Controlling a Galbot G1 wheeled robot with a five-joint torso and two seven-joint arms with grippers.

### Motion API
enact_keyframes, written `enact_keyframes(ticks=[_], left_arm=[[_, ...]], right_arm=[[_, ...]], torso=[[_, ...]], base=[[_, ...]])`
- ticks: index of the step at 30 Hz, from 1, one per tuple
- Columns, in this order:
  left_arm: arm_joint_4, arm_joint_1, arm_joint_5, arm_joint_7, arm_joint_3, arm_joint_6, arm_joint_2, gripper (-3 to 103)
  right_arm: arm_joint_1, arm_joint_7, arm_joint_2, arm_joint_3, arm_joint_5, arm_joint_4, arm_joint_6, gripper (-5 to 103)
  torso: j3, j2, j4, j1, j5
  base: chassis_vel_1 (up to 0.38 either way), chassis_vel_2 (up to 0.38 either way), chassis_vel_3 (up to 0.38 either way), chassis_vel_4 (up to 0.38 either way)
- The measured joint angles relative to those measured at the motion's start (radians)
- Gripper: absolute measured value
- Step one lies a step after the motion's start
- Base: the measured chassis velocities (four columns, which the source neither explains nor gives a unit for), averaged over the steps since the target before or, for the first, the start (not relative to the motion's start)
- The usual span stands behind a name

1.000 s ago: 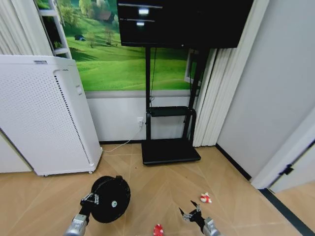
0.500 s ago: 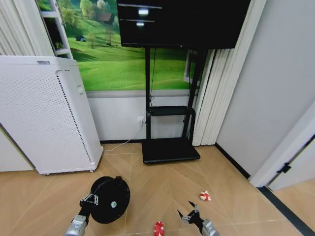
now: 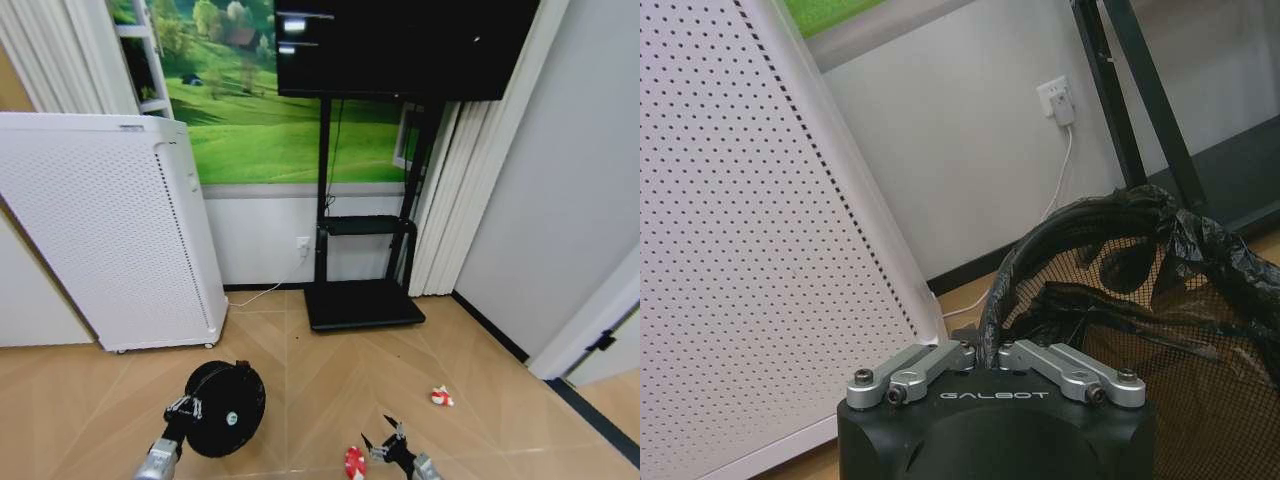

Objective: Pick up the trash bin and place the garbage on the floor into it.

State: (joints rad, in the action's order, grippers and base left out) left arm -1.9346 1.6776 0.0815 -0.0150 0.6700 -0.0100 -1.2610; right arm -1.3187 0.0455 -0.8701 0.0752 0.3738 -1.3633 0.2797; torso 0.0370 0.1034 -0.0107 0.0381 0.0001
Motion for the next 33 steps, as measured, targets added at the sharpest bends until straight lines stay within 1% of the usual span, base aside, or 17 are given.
enact_keyframes(ticks=[1,3,4,11,18,20,21,25,29,33], left_arm=[[0.004,-0.001,0.004,0.0,-0.002,0.006,-0.003,4],[0.005,-0.002,0.006,0.0,-0.004,0.009,-0.004,4],[0.006,-0.002,0.008,0.0,-0.005,0.01,-0.006,4],[0.006,-0.004,0.008,0.0,-0.005,0.011,-0.006,4],[0.013,-0.009,0.007,-0.001,-0.007,0.011,-0.003,4],[0.015,-0.01,0.007,-0.001,-0.007,0.011,-0.003,4],[0.017,-0.012,0.007,-0.001,-0.007,0.011,-0.002,4],[0.021,-0.015,0.005,-0.001,-0.008,0.012,-0.001,4],[0.023,-0.018,0.004,-0.001,-0.008,0.012,-0.001,4],[0.026,-0.018,0.003,-0.001,-0.008,0.012,-0.002,4]], right_arm=[[-0.013,0.005,-0.001,-0.006,0.001,-0.003,0.0,100],[-0.021,0.006,-0.001,-0.012,-0.001,-0.004,0.0,100],[-0.031,0.006,-0.002,-0.019,-0.002,-0.005,0.001,100],[-0.043,-0.006,-0.006,-0.033,-0.011,0.003,0.027,100],[-0.039,-0.012,-0.017,-0.025,-0.015,0.017,0.036,100],[-0.037,-0.014,-0.018,-0.023,-0.014,0.017,0.037,100],[-0.034,-0.017,-0.02,-0.02,-0.015,0.019,0.038,100],[-0.022,-0.03,-0.026,-0.019,-0.074,0.032,0.039,100],[-0.017,-0.024,-0.029,-0.011,-0.091,0.042,0.034,100],[-0.016,-0.023,-0.03,-0.002,-0.099,0.051,0.036,100]], torso=[[0.0,0.0,-0.0006,0.0,0.0],[0.0,0.0,-0.0004,0.0,0.0001],[0.0,0.0,-0.0009,0.0,-0.0001],[0.0,0.0,0.0,0.0,-0.0001],[0.0,0.0,-0.0003,0.0,-0.0001],[0.0,0.0,0.0,0.0,0.0],[0.0,0.0,-0.0003,0.0,-0.0001],[0.0,0.0,-0.0005,0.0,-0.0002],[0.0,0.0,-0.0001,0.0,0.0001],[0.0,0.0,-0.0003,0.0,-0.0001]], base=[[-0.061,-0.052,0.052,0.026],[-0.077,-0.052,0.049,0.033],[-0.068,-0.047,0.045,0.023],[-0.011,-0.015,0.004,0.012],[0.107,-0.079,-0.098,0.087],[0.138,-0.143,-0.13,0.147],[0.117,-0.14,-0.13,0.121],[0.046,-0.074,-0.046,0.068],[0.002,0.015,0.003,-0.009],[0.047,0.046,-0.039,-0.042]])
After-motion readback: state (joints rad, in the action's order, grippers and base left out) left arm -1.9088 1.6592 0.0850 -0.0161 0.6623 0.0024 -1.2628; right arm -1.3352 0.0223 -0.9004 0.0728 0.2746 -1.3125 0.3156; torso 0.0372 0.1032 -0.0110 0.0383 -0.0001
